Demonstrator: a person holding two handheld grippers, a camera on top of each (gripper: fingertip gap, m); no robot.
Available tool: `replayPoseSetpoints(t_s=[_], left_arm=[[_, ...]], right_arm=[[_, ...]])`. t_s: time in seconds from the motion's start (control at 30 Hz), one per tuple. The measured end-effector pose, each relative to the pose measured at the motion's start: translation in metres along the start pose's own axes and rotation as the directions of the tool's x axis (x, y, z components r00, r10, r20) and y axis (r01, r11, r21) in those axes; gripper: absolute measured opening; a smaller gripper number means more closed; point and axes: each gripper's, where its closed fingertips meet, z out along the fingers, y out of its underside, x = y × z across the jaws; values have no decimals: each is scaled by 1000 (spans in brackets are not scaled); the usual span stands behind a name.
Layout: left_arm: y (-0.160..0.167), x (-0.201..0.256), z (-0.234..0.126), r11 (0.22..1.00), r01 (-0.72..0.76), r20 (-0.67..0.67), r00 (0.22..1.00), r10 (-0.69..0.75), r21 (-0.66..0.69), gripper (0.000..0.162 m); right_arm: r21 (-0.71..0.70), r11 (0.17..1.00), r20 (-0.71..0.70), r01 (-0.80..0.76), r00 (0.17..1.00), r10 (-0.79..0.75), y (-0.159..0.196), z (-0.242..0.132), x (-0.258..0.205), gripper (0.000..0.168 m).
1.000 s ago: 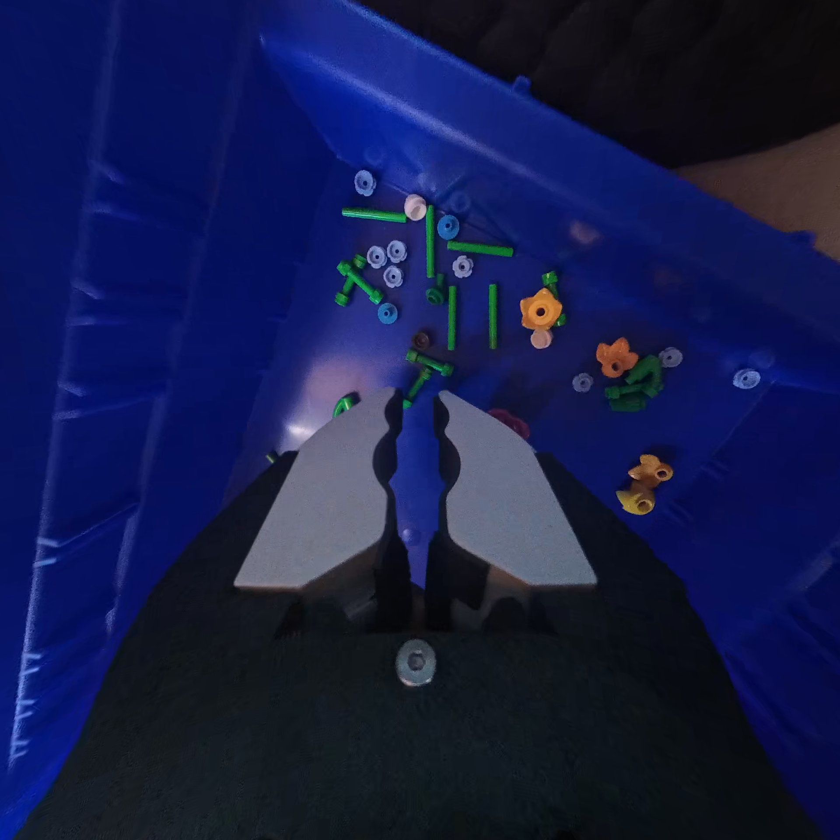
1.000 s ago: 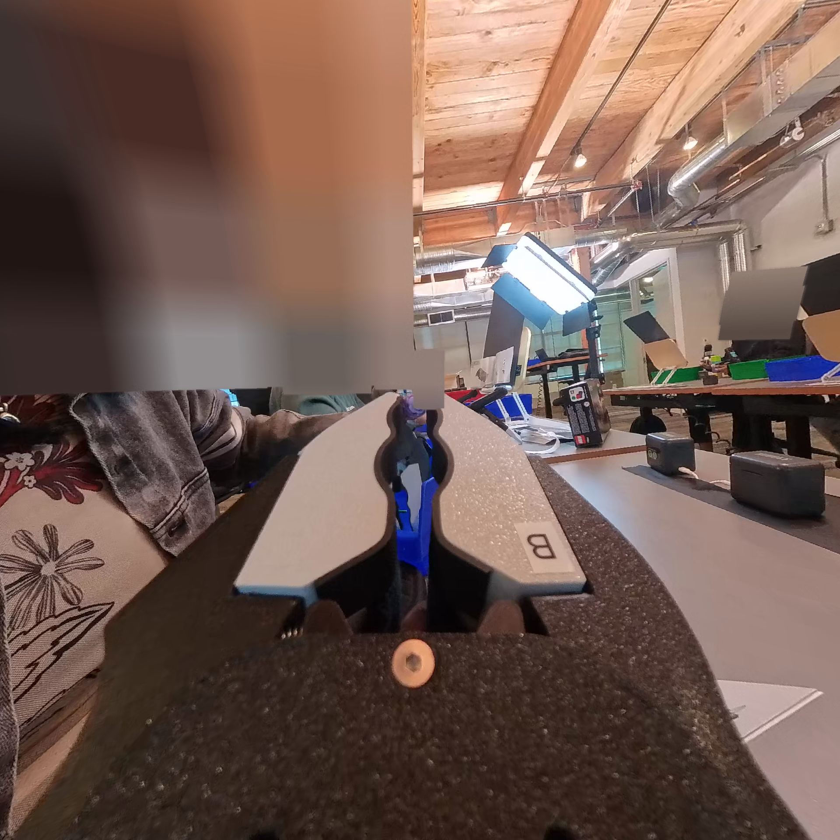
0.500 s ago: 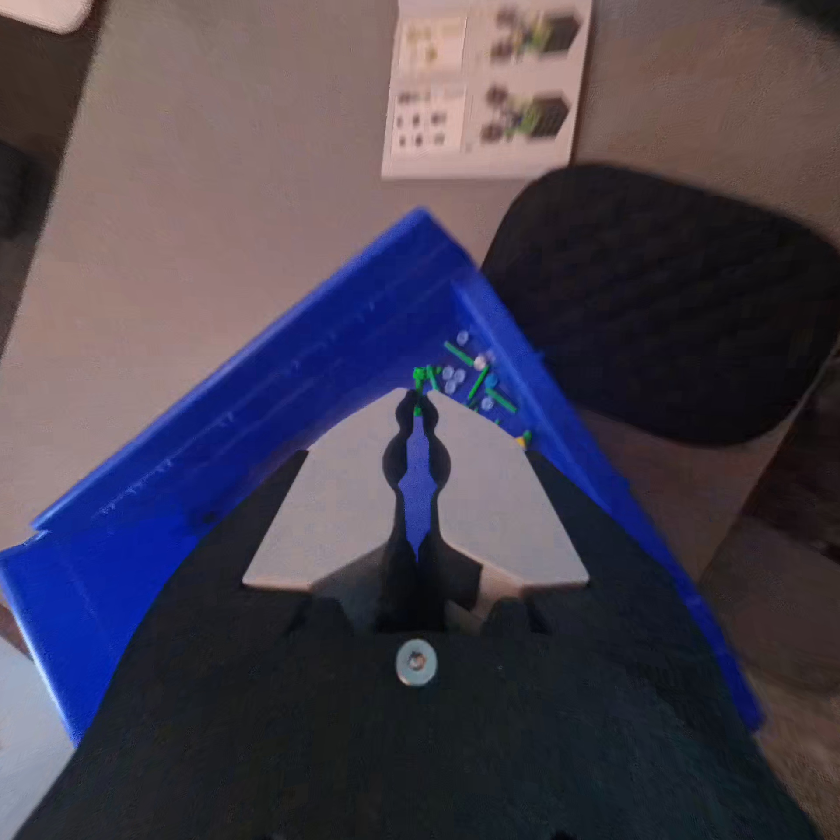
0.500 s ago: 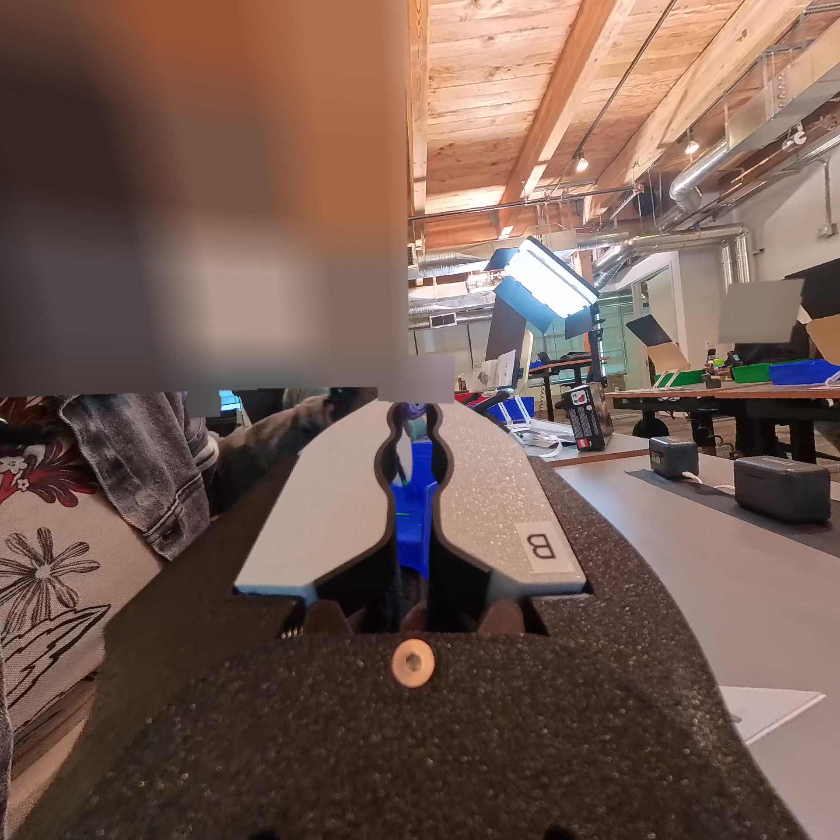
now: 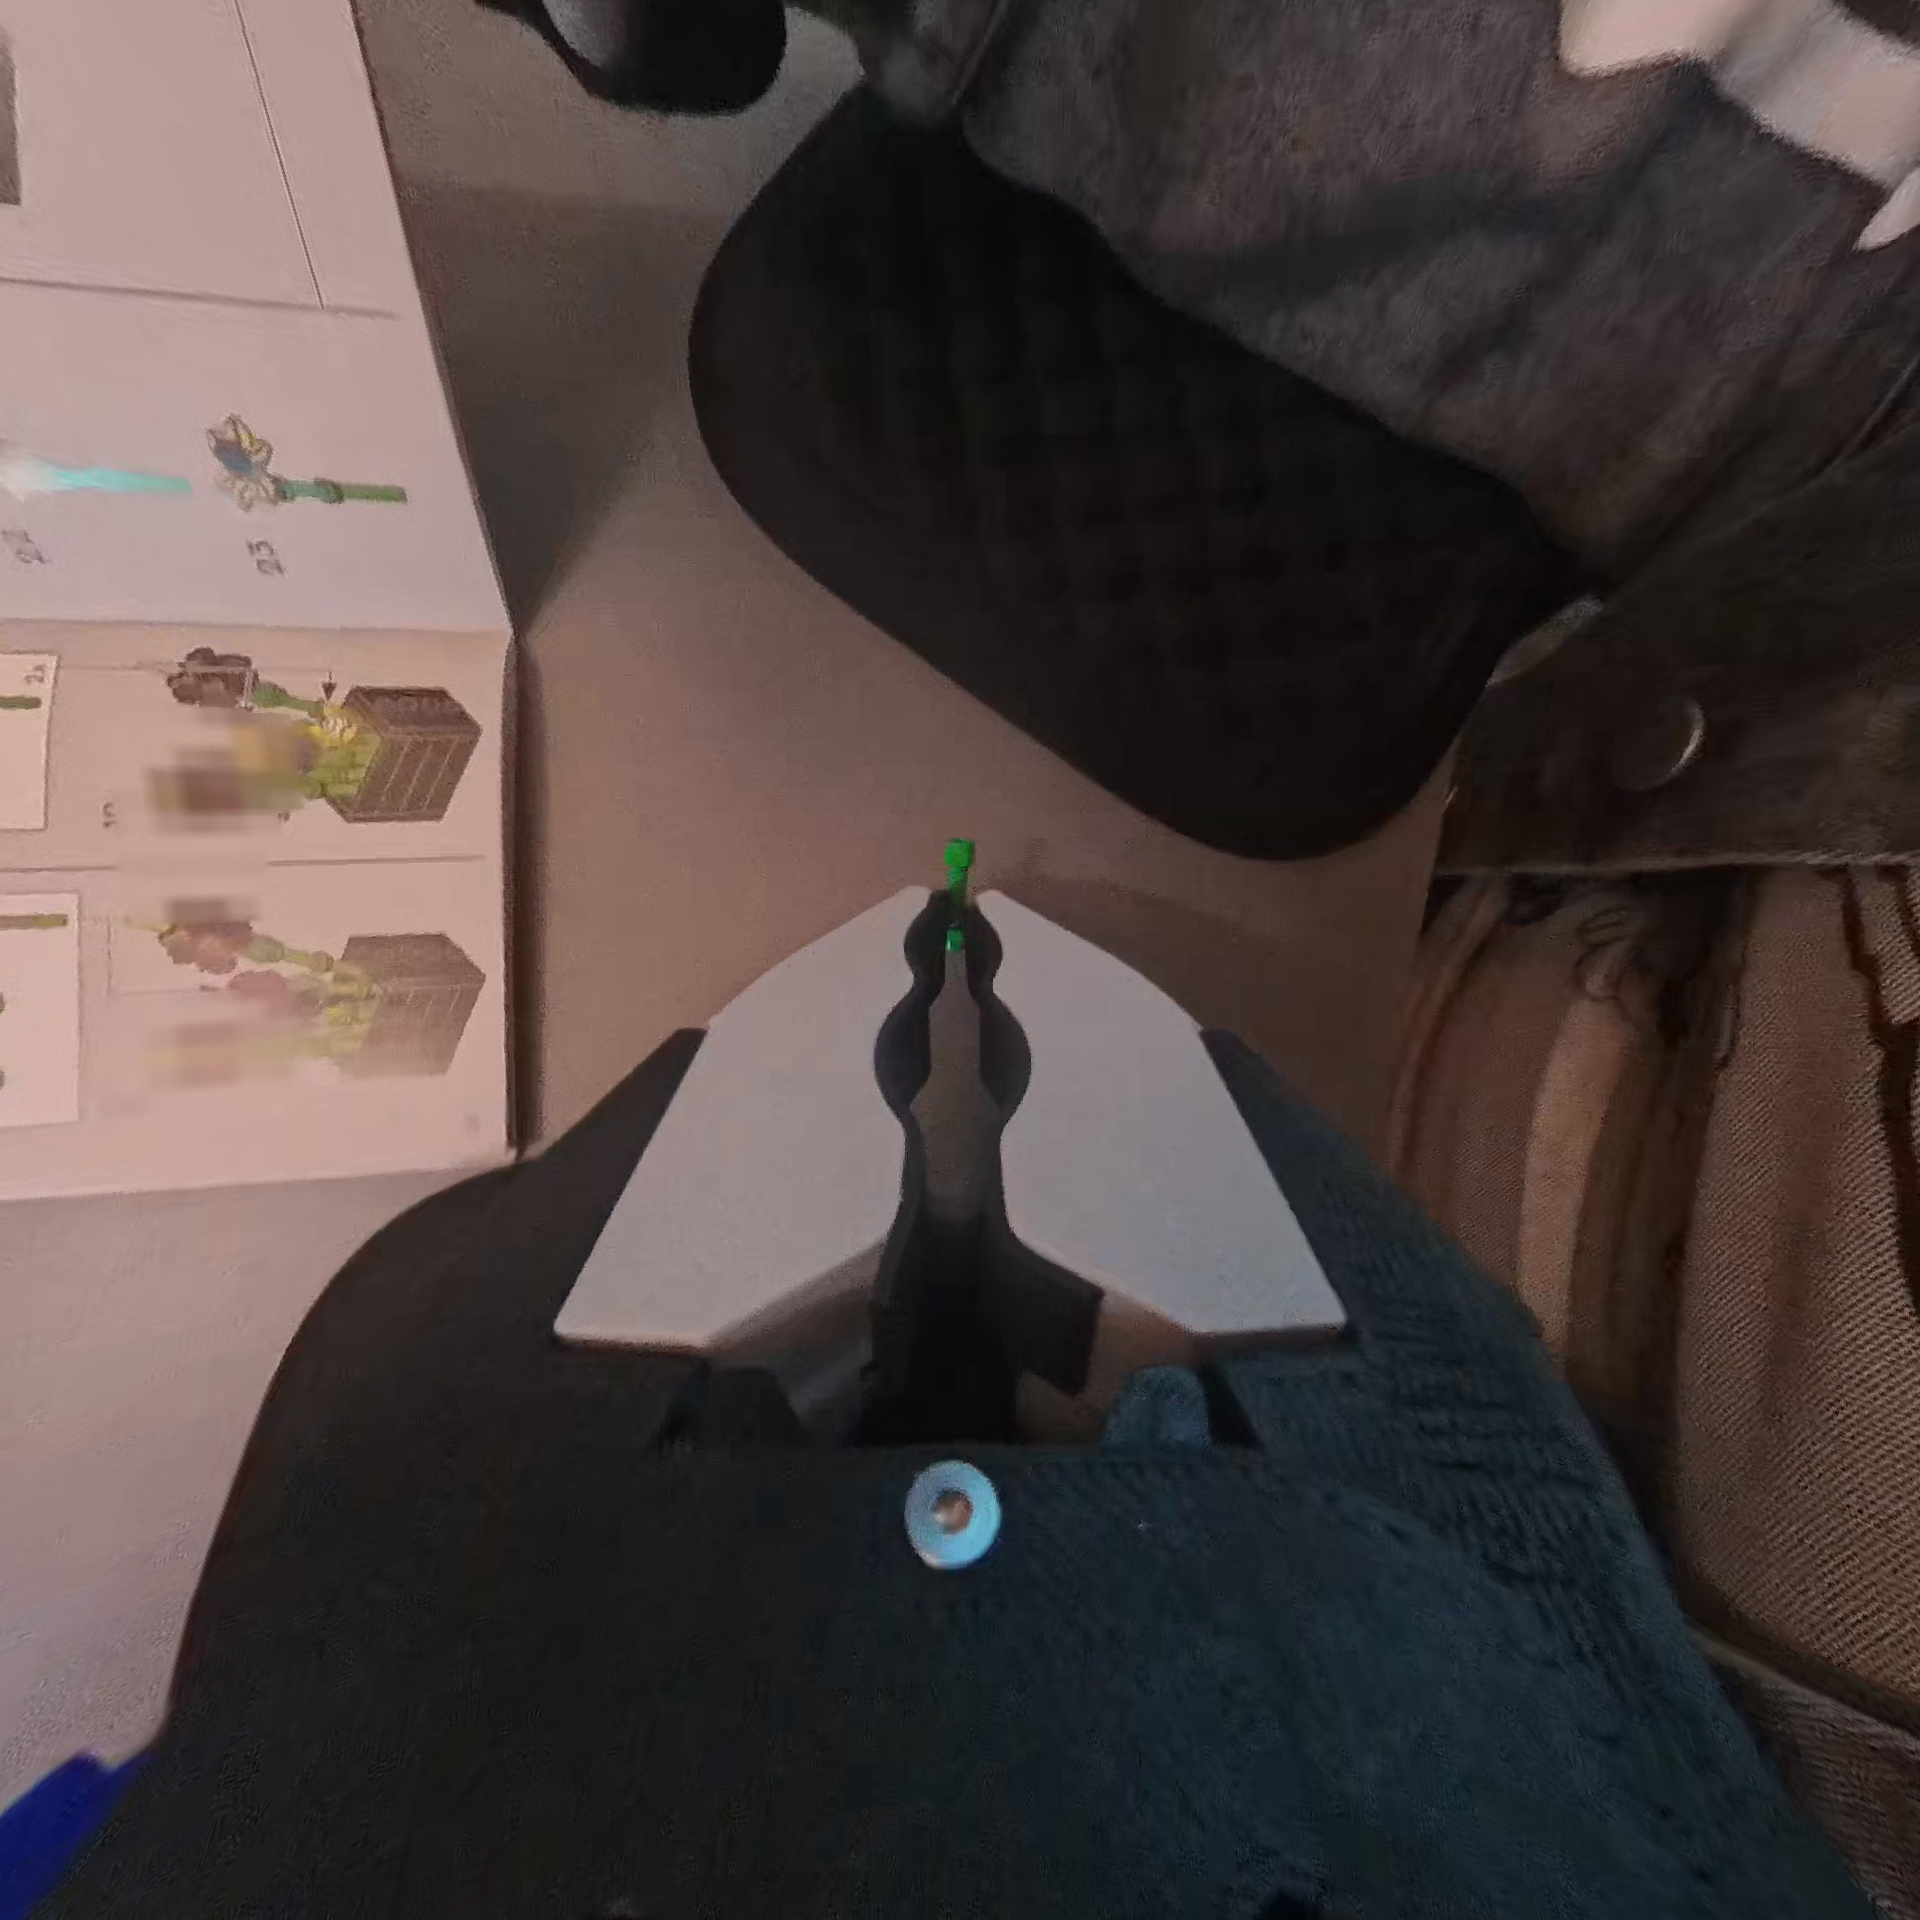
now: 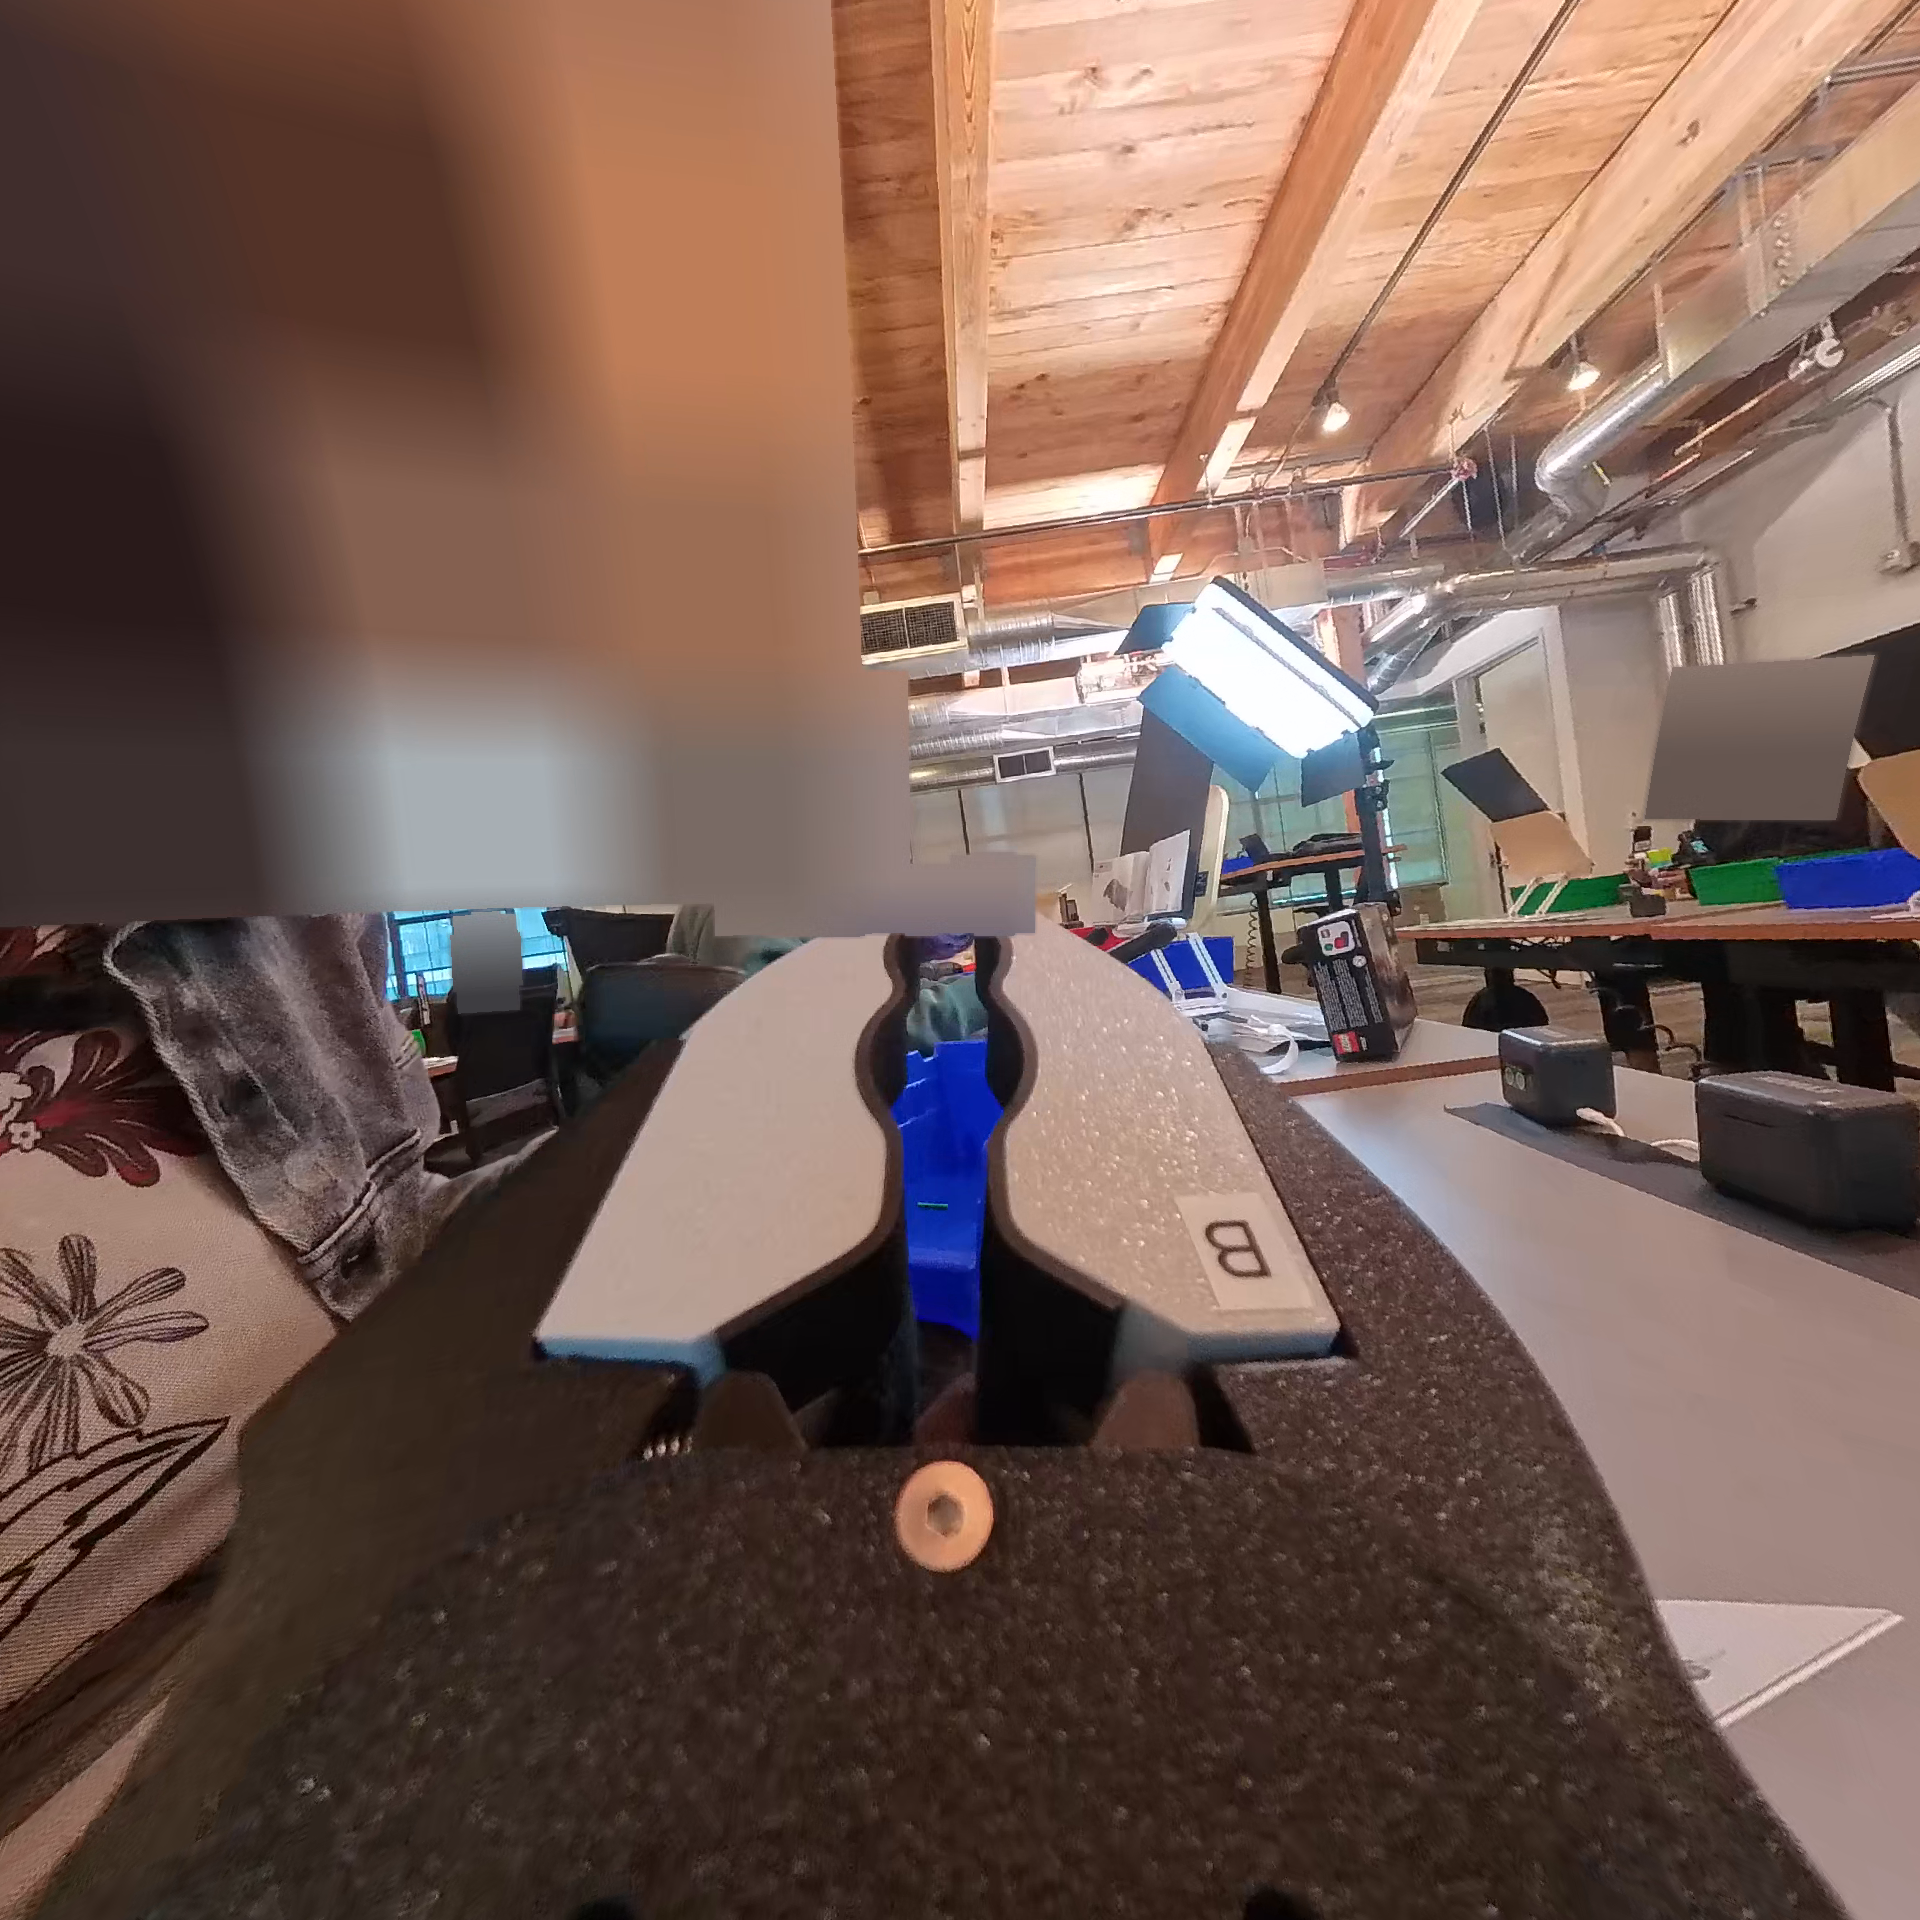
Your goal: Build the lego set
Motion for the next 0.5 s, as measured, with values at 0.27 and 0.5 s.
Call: replayPoseSetpoints(t_s=[0.27, 0.5], left_arm=[[-47, 19, 25, 982, 61, -183, 983, -28, 180, 3], [-53, 25, 27, 970, 133, -266, 961, -76, 203, 15]], right_arm=[[24, 1000, -2, 5, 1000, -5, -6, -3, -1, 9], [19, 1000, 1, 0, 1000, 0, -5, -1, -1, 9]])
